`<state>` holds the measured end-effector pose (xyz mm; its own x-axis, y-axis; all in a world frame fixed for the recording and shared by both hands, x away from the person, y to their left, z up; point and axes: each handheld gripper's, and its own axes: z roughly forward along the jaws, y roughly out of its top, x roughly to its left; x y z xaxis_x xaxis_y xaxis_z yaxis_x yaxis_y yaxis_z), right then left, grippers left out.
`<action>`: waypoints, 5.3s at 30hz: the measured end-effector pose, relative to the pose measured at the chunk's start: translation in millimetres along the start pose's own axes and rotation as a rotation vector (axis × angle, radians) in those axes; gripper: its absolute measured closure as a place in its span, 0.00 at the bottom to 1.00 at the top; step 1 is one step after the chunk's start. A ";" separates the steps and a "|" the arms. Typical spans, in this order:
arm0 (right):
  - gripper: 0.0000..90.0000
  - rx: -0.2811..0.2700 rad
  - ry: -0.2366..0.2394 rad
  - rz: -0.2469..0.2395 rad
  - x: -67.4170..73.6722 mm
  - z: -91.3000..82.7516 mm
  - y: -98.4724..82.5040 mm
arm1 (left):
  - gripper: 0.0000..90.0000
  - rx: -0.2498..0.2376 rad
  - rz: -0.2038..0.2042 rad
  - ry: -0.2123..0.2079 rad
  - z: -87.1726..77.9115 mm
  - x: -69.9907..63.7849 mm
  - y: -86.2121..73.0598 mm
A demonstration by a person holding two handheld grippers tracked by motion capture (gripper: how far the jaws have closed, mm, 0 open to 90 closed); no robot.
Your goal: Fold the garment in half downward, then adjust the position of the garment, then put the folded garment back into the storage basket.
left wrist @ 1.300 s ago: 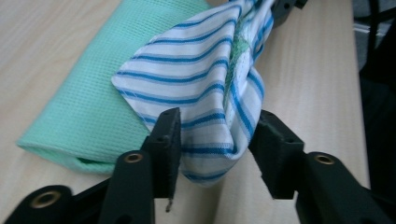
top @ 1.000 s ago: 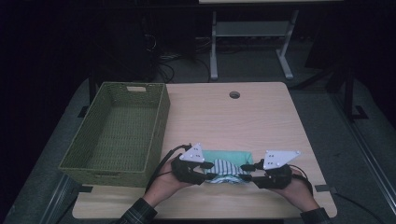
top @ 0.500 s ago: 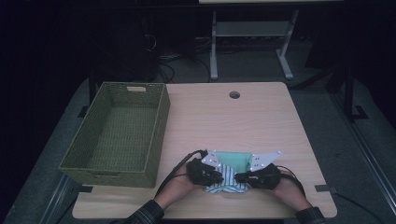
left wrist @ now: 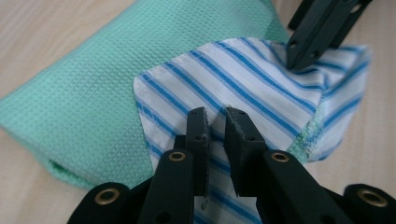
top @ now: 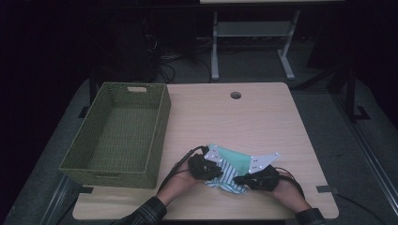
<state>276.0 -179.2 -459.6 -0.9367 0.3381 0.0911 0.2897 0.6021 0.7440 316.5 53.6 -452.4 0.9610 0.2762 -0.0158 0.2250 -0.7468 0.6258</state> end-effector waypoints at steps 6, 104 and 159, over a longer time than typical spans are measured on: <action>1.00 -0.049 -0.035 0.023 -15.5 -10.0 10.0 | 0.91 -0.037 -0.047 0.004 -9.7 5.6 2.8; 0.24 -0.016 -0.419 0.309 -46.8 -45.8 -64.4 | 0.38 -0.068 -0.014 -0.048 -34.8 36.6 29.5; 0.17 -0.007 -0.434 0.323 -49.8 -44.2 -63.7 | 0.69 0.151 0.155 -0.081 24.8 31.4 36.8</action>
<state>295.5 -266.4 -482.3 -0.6321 0.7741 0.0353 0.5469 0.4135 0.7280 359.0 19.8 -449.2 0.9944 0.1059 0.0053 0.0890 -0.8606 0.5015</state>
